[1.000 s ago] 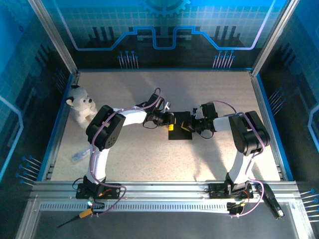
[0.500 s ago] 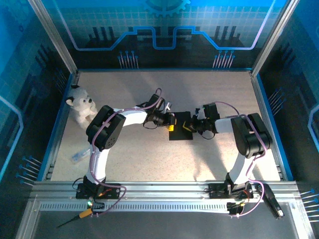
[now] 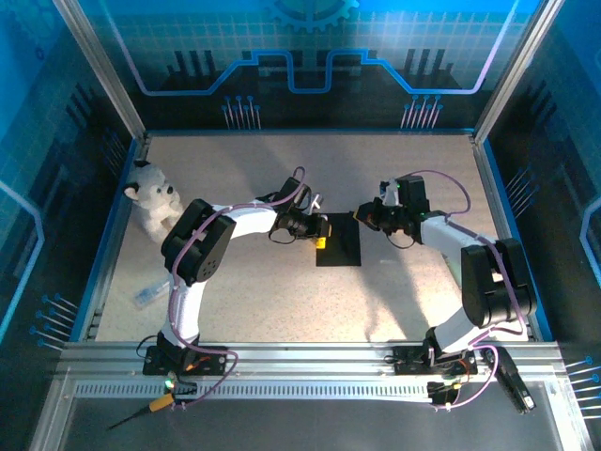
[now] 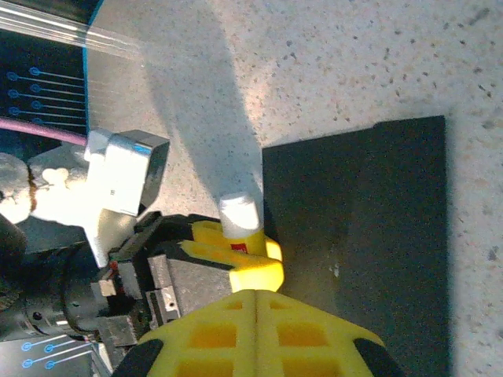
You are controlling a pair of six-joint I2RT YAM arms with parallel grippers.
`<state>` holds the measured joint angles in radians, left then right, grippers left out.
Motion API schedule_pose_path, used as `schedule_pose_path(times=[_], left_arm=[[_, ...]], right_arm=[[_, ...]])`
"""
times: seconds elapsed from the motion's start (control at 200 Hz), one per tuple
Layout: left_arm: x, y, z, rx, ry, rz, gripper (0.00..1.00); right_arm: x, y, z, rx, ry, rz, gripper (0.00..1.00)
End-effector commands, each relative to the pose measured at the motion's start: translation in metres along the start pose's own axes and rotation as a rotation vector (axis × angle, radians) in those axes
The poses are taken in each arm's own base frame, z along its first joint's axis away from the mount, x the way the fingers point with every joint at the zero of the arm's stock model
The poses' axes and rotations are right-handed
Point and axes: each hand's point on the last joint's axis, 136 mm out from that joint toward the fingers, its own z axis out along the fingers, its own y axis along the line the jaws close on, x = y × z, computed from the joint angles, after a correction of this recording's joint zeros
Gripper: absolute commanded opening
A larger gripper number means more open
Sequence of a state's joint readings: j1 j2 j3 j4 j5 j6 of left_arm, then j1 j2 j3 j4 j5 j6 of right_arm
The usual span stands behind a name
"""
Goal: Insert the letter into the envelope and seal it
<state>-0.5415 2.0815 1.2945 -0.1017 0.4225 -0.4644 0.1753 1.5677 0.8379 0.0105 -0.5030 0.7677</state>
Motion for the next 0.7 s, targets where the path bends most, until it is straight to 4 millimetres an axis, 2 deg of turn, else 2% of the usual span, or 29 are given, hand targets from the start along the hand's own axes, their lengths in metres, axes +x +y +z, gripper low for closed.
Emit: schedule_pose_path(times=[0.0,0.32,0.445,0.5,0.525,0.585,0.695], left_arm=[[-0.003,-0.011,-0.015,-0.014,-0.011,0.024,0.0],[-0.019,-0.034,-0.034,0.008,-0.039,0.075,0.0],[-0.018,-0.035,-0.035,0.009,-0.04,0.075,0.0],[-0.017,-0.032,-0.033,0.004,-0.038,0.07,0.0],[-0.014,-0.03,-0.032,0.002,-0.034,0.067,0.0],[-0.011,-0.026,-0.029,-0.001,-0.03,0.058,0.0],[-0.003,-0.015,-0.022,-0.016,-0.023,0.044,0.0]], right_arm=[[0.003,-0.008,-0.008,0.043,0.002,-0.009,0.03],[0.014,-0.008,-0.011,0.105,0.024,-0.076,0.12],[0.026,-0.006,-0.008,0.167,0.054,-0.127,0.27],[0.035,-0.011,-0.006,0.226,0.069,-0.154,0.33],[0.03,-0.001,-0.006,0.231,0.053,-0.183,0.37],[0.035,0.001,-0.004,0.285,0.06,-0.223,0.43],[0.039,-0.002,-0.002,0.416,0.059,-0.297,0.49]])
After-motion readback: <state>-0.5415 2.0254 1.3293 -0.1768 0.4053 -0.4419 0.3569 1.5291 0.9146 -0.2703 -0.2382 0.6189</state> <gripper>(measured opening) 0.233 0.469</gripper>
